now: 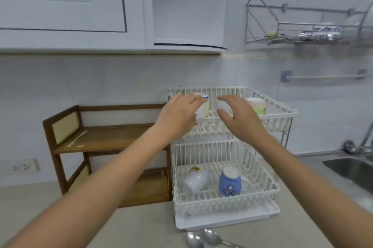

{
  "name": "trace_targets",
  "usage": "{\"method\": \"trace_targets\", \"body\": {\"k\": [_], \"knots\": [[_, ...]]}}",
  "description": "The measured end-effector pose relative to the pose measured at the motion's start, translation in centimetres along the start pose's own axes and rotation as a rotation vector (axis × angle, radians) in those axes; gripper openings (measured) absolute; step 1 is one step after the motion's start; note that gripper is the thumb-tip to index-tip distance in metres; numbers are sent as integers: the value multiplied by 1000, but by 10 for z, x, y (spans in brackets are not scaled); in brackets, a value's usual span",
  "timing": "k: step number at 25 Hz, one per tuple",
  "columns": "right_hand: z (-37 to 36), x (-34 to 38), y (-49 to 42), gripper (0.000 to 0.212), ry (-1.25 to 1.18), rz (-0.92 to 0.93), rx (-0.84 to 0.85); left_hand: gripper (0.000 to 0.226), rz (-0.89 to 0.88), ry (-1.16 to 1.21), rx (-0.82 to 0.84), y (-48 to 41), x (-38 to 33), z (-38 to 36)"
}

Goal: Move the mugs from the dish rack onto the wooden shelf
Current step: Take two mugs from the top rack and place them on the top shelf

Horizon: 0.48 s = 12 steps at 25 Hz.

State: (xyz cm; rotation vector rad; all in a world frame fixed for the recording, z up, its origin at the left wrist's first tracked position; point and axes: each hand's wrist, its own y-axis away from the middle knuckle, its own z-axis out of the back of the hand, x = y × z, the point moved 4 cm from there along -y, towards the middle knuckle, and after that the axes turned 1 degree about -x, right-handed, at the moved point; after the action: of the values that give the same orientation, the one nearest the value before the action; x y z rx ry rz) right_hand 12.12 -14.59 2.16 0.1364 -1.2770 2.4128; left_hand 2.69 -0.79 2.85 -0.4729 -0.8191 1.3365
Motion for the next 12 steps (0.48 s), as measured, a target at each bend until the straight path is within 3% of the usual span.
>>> {"method": "trace_targets", "body": {"k": [2,5,7,9,12], "knots": [[-5,-22,-35,42,212,-16,198,60,-20,-179,231,-35,13,-13],[-22,-50,-71,59,678,135,637,68,-331,-544,579,-70,21,-41],[-39,-63,-74,67,948,297,827,71,-519,-732,741,-68,18,-69],[-50,-71,-79,71,1093,386,887,78,-574,-855,809,-69,19,-85],[-69,-73,-76,61,1306,573,849,79,-668,-938,818,-63,16,-99]]}}
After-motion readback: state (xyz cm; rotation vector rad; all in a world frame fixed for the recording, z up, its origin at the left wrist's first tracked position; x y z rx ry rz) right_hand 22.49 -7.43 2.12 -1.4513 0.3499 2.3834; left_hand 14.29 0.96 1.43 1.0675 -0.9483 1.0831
